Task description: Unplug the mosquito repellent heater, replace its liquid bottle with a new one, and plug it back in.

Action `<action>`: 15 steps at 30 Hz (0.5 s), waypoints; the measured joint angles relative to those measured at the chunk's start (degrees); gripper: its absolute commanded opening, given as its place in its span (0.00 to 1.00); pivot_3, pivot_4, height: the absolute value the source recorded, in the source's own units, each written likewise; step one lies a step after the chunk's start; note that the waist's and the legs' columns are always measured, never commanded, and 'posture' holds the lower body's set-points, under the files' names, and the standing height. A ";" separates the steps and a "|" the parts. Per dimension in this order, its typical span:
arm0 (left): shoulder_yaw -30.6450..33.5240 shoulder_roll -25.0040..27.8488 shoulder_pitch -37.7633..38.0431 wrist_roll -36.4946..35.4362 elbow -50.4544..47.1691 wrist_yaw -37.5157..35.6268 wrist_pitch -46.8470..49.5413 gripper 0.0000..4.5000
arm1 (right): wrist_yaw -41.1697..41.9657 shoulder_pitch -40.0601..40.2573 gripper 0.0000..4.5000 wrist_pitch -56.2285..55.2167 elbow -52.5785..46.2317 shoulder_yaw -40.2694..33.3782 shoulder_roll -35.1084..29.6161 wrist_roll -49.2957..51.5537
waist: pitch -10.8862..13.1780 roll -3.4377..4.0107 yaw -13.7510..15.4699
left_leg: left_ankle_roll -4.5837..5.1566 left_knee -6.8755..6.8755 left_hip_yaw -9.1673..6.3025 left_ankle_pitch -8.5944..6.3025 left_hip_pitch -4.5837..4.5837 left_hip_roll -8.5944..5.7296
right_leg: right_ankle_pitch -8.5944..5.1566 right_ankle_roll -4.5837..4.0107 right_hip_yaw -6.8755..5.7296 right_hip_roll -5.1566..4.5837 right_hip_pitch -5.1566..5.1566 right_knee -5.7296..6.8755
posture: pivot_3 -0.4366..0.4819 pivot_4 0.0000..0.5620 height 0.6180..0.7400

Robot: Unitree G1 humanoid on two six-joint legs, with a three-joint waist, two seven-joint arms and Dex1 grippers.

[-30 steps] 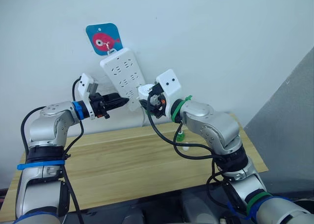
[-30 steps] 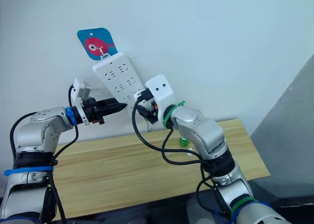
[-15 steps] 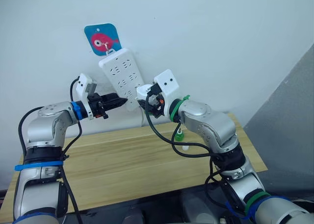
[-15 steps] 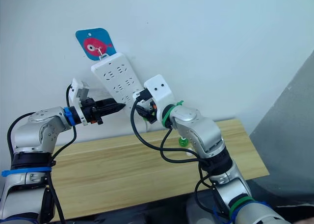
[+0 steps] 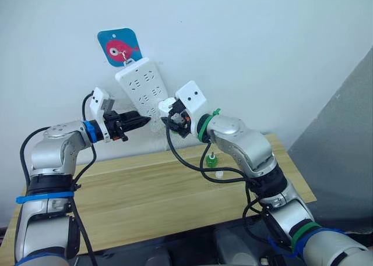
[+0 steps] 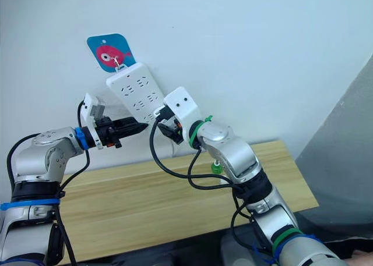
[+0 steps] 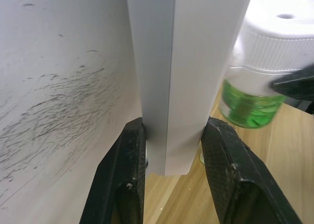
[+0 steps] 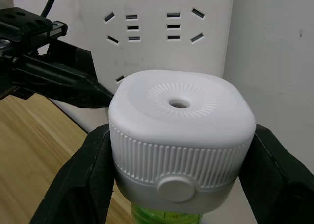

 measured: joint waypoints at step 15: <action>1.12 0.39 0.53 0.93 0.00 1.24 1.18 0.28 | 0.12 -1.43 0.68 -4.38 7.70 -0.42 5.16 -4.26 | 0.00 0.00 -0.79 | -0.02 0.03 0.01 0.01 0.10 0.02 | 0.00 0.00 0.02 0.01 0.00 0.14 | 0.26 0.14 0.90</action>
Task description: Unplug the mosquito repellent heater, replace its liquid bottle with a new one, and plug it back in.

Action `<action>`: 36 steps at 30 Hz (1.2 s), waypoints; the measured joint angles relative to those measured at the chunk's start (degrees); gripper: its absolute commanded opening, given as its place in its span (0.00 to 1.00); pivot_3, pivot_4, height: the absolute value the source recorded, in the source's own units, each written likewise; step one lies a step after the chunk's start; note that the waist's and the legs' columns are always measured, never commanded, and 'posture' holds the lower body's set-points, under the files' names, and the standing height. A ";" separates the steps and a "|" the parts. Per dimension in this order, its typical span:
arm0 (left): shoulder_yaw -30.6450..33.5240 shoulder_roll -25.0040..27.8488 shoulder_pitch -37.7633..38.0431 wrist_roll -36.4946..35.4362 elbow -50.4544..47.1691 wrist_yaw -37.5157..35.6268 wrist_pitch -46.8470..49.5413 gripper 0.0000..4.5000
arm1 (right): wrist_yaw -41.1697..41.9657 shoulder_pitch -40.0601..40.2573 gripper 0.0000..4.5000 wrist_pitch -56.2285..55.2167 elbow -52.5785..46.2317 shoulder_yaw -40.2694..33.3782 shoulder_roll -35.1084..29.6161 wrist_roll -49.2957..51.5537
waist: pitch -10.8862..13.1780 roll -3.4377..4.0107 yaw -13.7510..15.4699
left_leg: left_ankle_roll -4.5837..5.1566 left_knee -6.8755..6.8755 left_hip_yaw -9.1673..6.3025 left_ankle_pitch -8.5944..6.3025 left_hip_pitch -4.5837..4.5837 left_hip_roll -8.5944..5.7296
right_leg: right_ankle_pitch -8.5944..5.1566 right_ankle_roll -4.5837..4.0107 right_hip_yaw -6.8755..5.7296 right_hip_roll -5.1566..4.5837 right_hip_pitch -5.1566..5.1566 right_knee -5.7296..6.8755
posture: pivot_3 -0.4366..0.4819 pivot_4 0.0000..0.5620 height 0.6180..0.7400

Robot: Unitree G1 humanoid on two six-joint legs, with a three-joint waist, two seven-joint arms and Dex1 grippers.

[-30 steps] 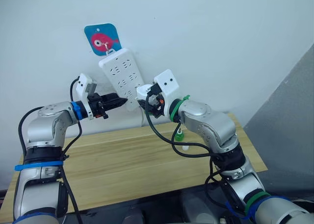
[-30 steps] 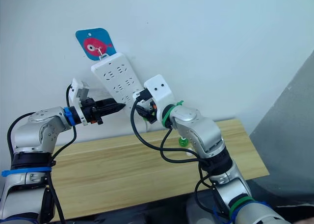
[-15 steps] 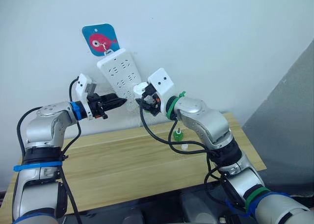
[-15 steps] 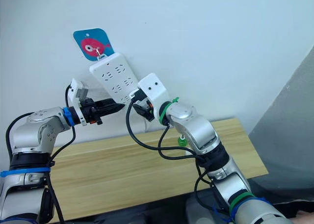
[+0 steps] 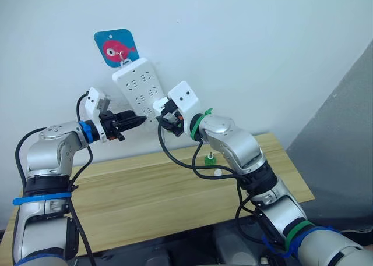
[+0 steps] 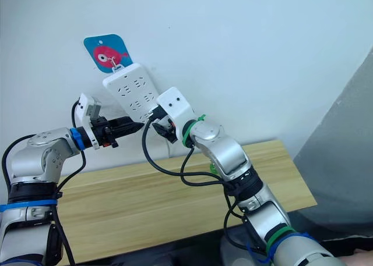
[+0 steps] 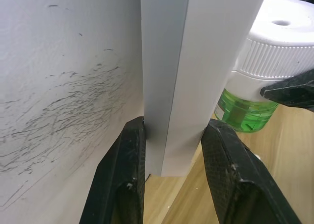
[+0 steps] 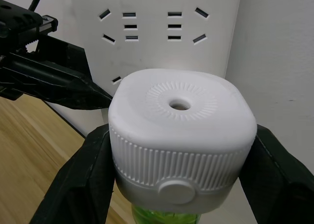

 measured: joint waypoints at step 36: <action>-1.85 -2.63 -2.55 2.41 7.08 -2.56 -11.43 0.28 | 3.31 3.56 0.98 7.39 -15.91 -2.85 -3.50 0.86 | -0.13 -0.22 0.57 | -0.04 0.03 -0.19 0.01 -0.32 -0.31 | -0.05 0.12 -0.25 -0.43 -0.12 -0.06 | 0.25 0.15 0.90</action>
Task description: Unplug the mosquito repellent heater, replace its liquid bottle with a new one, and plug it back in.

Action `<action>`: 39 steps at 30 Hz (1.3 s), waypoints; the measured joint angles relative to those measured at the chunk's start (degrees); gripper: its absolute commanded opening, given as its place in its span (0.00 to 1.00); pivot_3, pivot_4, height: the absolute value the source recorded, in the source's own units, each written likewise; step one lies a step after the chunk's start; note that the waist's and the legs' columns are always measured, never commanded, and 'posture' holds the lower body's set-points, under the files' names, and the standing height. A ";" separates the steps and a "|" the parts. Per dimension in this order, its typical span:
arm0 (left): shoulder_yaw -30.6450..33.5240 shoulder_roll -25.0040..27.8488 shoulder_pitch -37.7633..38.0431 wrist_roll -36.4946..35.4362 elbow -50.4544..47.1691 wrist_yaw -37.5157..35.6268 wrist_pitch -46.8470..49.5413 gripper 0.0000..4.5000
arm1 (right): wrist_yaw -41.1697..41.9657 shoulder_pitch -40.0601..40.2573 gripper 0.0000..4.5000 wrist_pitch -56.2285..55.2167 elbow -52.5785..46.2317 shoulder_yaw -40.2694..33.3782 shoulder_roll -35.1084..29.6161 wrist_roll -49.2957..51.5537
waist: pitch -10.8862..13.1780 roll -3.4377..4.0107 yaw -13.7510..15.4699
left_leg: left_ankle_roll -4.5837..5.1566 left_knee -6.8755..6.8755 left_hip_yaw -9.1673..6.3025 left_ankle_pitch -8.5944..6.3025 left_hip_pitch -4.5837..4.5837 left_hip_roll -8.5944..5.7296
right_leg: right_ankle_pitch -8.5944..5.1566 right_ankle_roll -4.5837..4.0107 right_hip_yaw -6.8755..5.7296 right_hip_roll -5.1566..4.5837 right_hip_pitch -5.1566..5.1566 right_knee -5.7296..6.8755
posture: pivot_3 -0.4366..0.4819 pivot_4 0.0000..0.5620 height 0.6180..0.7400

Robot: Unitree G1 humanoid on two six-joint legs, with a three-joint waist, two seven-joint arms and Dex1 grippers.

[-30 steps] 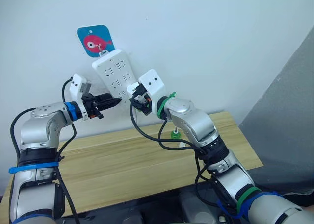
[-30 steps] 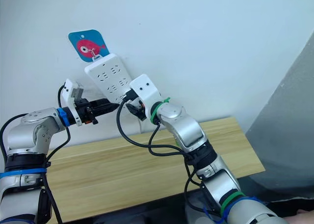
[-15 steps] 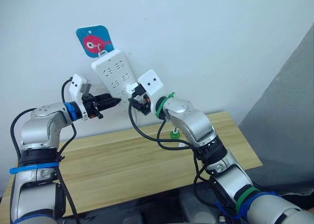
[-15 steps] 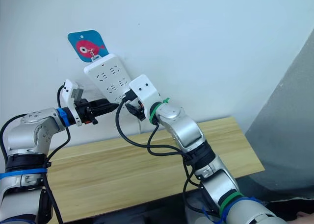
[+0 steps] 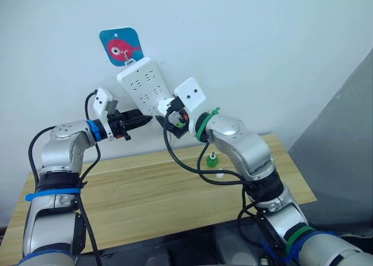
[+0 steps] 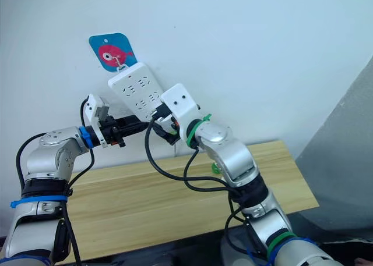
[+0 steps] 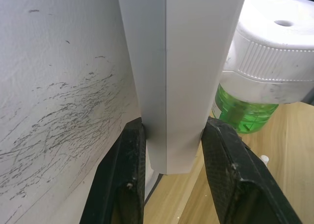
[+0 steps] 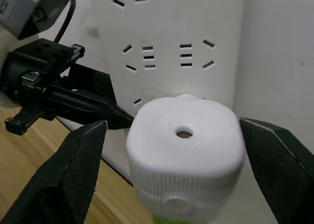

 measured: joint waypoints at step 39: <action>22.08 15.00 45.03 -14.43 -43.05 -4.29 8.16 1.00 | 15.50 9.22 0.01 -18.63 -1.23 9.55 -10.40 4.82 | 0.27 0.09 3.82 | 0.02 -0.15 0.36 -0.03 0.57 0.35 | -0.30 0.12 0.32 0.38 0.26 -0.07 | 0.42 0.16 0.90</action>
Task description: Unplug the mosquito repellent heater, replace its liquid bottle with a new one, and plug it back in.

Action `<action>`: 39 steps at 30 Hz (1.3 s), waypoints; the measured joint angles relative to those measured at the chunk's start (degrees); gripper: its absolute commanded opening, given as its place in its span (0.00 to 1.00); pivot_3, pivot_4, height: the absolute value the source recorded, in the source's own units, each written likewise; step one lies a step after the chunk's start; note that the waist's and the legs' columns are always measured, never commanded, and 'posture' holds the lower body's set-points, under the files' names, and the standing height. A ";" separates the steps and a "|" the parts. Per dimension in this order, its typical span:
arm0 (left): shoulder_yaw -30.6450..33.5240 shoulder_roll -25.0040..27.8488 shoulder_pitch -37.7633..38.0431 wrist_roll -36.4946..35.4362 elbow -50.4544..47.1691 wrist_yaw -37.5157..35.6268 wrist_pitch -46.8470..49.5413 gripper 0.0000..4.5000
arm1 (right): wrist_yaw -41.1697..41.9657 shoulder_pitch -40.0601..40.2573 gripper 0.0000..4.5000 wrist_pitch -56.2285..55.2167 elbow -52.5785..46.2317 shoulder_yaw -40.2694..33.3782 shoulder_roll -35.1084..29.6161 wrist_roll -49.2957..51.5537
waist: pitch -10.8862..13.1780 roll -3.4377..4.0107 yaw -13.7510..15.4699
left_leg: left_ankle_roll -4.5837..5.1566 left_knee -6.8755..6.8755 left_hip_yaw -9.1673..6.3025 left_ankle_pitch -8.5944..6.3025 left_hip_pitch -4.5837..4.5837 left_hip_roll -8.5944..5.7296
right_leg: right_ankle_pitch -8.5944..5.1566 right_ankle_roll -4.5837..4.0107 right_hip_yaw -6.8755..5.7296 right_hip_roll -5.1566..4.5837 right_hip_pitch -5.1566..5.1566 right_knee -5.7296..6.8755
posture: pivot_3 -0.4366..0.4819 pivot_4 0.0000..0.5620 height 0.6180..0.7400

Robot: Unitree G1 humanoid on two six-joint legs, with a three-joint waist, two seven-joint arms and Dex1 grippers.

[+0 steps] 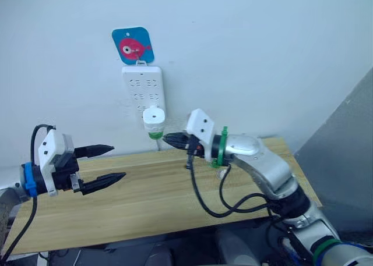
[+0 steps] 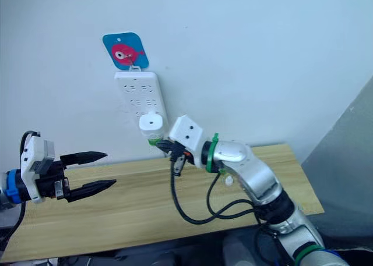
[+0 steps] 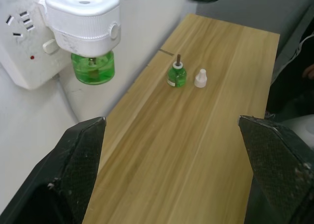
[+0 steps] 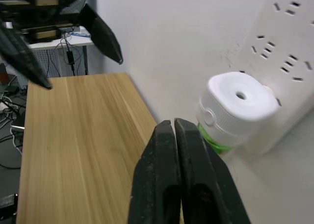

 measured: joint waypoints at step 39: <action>-3.38 -2.66 -2.87 -2.14 1.82 0.83 -2.07 1.00 | -10.33 -1.53 0.01 -1.03 14.51 -0.70 10.99 -9.52 | -0.13 -0.20 0.89 | -0.01 -0.02 0.03 0.00 0.06 0.02 | 0.00 -0.03 0.02 0.03 0.04 0.00 | 0.40 0.13 0.90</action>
